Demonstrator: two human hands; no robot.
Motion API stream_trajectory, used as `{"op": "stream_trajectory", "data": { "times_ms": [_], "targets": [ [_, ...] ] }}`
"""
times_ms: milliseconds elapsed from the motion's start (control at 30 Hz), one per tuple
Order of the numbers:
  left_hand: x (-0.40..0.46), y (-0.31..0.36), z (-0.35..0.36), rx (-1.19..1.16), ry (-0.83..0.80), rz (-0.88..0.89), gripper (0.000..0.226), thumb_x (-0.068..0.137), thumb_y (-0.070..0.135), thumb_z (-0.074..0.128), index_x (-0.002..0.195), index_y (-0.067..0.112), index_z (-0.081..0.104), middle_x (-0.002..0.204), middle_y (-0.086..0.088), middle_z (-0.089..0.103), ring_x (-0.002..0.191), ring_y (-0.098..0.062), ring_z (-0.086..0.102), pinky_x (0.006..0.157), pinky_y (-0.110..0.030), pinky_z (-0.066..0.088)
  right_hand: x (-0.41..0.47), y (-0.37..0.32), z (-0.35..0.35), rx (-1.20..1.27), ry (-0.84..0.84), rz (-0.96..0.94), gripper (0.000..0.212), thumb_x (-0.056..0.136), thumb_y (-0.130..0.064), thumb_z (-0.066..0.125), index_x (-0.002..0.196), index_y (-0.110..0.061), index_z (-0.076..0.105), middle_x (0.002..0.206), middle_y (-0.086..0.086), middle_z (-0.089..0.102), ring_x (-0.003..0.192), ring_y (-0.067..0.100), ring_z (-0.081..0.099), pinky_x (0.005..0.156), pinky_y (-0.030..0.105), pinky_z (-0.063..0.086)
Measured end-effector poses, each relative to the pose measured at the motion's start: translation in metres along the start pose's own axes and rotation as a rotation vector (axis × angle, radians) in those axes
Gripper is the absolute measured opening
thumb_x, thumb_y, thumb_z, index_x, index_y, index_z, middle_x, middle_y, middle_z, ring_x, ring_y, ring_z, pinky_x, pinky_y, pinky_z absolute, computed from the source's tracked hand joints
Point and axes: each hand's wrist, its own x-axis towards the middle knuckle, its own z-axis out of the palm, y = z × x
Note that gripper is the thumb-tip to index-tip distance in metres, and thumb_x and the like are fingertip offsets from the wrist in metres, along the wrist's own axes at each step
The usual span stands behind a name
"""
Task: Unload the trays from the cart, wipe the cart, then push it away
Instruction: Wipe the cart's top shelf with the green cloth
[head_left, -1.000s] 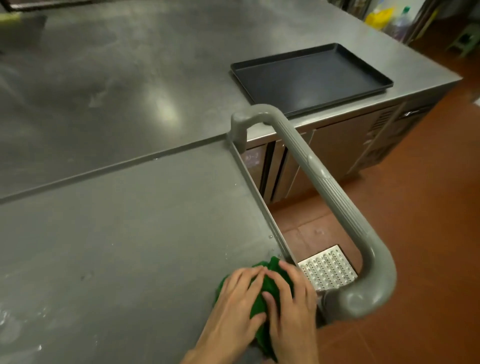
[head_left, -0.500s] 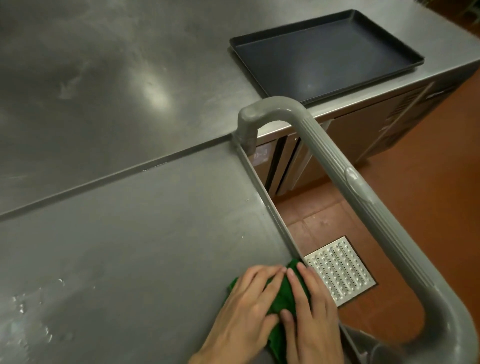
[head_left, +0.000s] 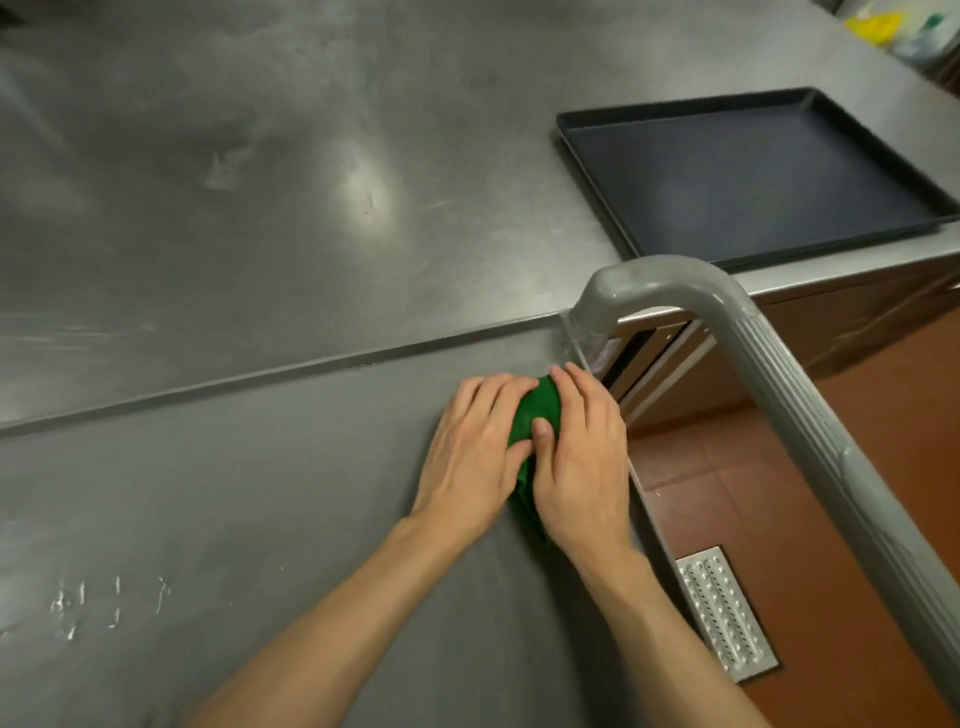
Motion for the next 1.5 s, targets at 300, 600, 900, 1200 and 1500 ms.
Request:
{"op": "stream_trajectory", "data": {
  "times_ms": [300,600,900,1200,1500],
  "targets": [
    [0.060,-0.039,-0.003,0.111,0.107,-0.002,0.045,0.079,0.015,0.070,0.121,0.001,0.062,0.114,-0.010,0.063,0.106,-0.031,0.054,0.092,-0.044,0.046,0.074,-0.001,0.036,0.019,0.031,-0.040,0.043,0.099,-0.019,0.045,0.136,0.002,0.046,0.149,0.018,0.044,0.137,0.032,0.041,0.115,0.043,0.032],
    [0.051,-0.038,-0.019,0.088,0.080,-0.018,0.047,0.077,0.005,0.068,0.123,0.005,0.062,0.111,-0.009,0.062,0.107,-0.029,0.052,0.091,-0.041,0.046,0.060,-0.013,0.034,-0.033,0.035,0.047,0.058,0.096,-0.035,0.049,0.149,-0.013,0.042,0.143,0.018,0.042,0.131,0.032,0.035,0.113,0.047,0.029],
    [0.006,-0.075,-0.071,0.124,0.089,-0.075,0.046,0.083,0.010,0.067,0.128,0.003,0.059,0.120,-0.009,0.061,0.115,-0.028,0.048,0.095,-0.037,0.043,0.035,-0.078,0.064,0.106,-0.033,0.022,0.065,0.091,-0.030,0.054,0.151,-0.009,0.038,0.146,0.017,0.040,0.132,0.033,0.034,0.113,0.049,0.030],
    [-0.110,-0.171,-0.183,0.278,0.133,-0.219,0.050,0.079,0.005,0.071,0.127,-0.001,0.059,0.118,-0.011,0.062,0.113,-0.032,0.053,0.093,-0.044,0.049,-0.023,-0.234,0.145,0.132,-0.160,-0.108,0.069,0.087,-0.025,0.056,0.150,-0.004,0.036,0.146,0.024,0.039,0.131,0.041,0.036,0.108,0.053,0.029],
    [-0.232,-0.264,-0.302,0.405,0.243,-0.452,0.042,0.085,0.010,0.066,0.126,0.002,0.060,0.121,-0.009,0.060,0.115,-0.029,0.050,0.091,-0.044,0.049,-0.077,-0.401,0.227,0.144,-0.318,-0.306,0.073,0.089,-0.019,0.065,0.152,-0.005,0.033,0.151,0.021,0.037,0.137,0.040,0.034,0.112,0.051,0.024]
  ]
}}
